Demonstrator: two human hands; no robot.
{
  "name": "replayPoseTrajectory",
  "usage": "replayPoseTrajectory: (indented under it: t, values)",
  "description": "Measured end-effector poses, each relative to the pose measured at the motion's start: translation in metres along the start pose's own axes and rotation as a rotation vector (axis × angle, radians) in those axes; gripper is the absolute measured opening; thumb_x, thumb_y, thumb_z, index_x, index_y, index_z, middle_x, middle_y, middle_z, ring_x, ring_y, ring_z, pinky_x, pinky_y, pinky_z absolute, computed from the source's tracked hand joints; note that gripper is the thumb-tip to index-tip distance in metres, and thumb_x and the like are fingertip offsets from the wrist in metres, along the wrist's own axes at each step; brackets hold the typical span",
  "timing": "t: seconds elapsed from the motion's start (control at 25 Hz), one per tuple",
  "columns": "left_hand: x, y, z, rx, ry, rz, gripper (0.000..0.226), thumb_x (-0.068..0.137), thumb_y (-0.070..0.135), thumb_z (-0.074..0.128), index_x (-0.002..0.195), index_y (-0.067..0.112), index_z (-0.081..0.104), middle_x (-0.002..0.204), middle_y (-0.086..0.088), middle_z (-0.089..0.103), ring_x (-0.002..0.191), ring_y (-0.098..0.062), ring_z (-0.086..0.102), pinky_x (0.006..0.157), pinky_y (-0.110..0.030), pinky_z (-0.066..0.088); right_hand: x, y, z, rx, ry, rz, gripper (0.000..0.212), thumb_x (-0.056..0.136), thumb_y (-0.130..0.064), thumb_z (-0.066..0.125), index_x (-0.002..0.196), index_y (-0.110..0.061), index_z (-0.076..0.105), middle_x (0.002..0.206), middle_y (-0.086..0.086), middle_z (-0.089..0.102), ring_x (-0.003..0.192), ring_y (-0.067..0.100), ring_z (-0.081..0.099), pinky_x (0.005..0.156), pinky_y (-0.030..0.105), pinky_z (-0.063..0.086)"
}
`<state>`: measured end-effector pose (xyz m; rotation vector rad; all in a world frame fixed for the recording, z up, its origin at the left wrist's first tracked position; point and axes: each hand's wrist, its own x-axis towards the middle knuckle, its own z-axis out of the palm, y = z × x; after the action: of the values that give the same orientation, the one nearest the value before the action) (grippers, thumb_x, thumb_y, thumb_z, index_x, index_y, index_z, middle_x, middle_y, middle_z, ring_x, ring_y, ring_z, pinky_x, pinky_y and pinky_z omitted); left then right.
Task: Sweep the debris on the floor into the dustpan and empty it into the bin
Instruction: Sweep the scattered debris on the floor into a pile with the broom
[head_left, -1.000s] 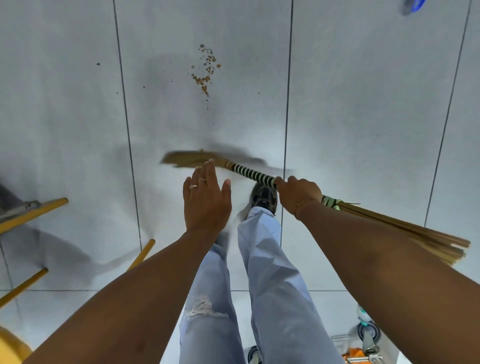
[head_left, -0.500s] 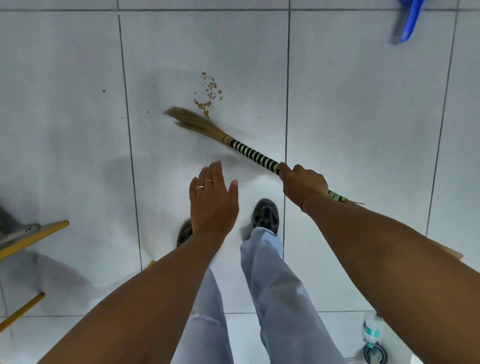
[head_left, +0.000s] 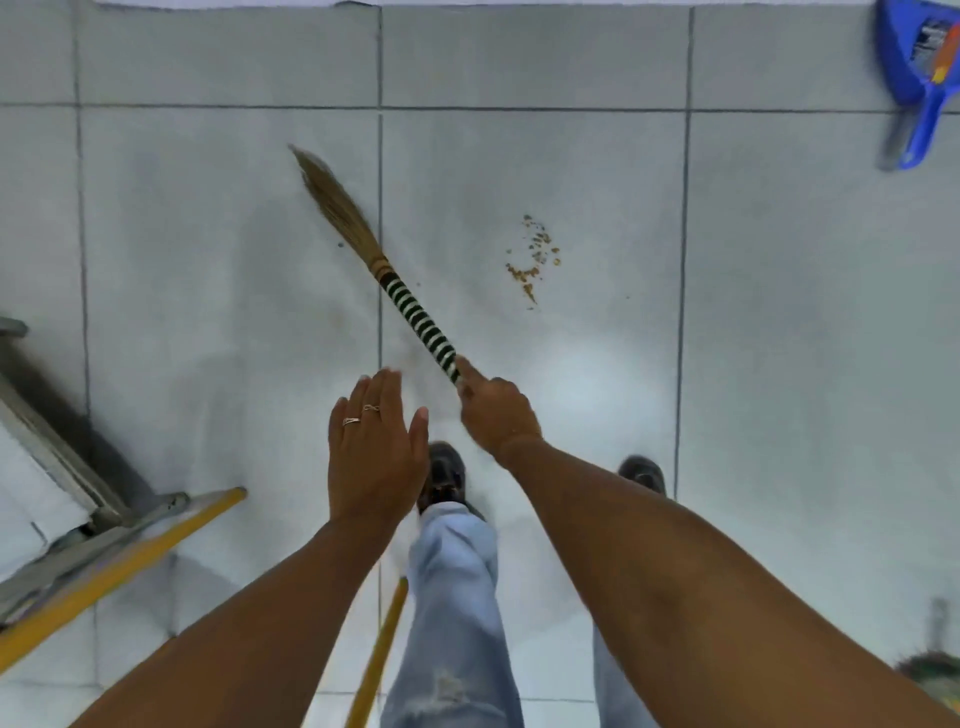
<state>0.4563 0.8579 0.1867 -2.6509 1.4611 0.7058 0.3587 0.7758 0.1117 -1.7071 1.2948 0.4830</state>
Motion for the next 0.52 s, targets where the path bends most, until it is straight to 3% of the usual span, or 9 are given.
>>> replayPoseTrajectory:
  t: [0.08,0.2,0.32,0.52]
  values:
    - [0.013,-0.044,-0.008,0.048,-0.015,-0.024,0.054,0.091,0.035,0.034,0.129,-0.001,0.045,0.126,-0.024,0.058,0.120,-0.039,0.053,0.101,-0.052,0.042,0.025,-0.057,0.018,0.096,-0.096,0.048,0.050,0.100,-0.027,0.035,0.148,-0.032,0.028,0.129,0.020,0.057,0.115,0.038,0.056,0.095,0.039,0.047]
    - [0.029,-0.083,-0.015,0.045,-0.026,-0.084,0.049,0.094,0.028,0.044,0.134,0.000,0.038,0.134,-0.024,0.051,0.128,-0.039,0.044,0.108,-0.052,0.034,0.048,-0.103,0.037,0.147,-0.146,0.147,0.043,0.100,-0.026,0.035,0.143,-0.020,0.040,0.133,0.014,0.056,0.118,0.034,0.056,0.095,0.039,0.047]
    - [0.033,-0.096,-0.017,0.014,-0.030,-0.092,0.050,0.094,0.026,0.046,0.135,0.001,0.036,0.137,-0.023,0.048,0.129,-0.039,0.042,0.110,-0.051,0.031,0.045,-0.102,0.051,0.230,-0.099,0.306,0.039,0.100,-0.025,0.035,0.134,-0.013,0.048,0.131,0.014,0.057,0.118,0.032,0.055,0.094,0.038,0.047]
    - [0.016,-0.084,-0.008,-0.038,-0.080,-0.052,0.049,0.093,0.026,0.047,0.135,0.001,0.037,0.135,-0.023,0.050,0.128,-0.038,0.043,0.110,-0.051,0.033,0.012,-0.059,0.056,0.263,-0.068,0.450,0.041,0.100,-0.020,0.033,0.140,-0.014,0.041,0.132,0.013,0.056,0.120,0.031,0.053,0.096,0.037,0.044]
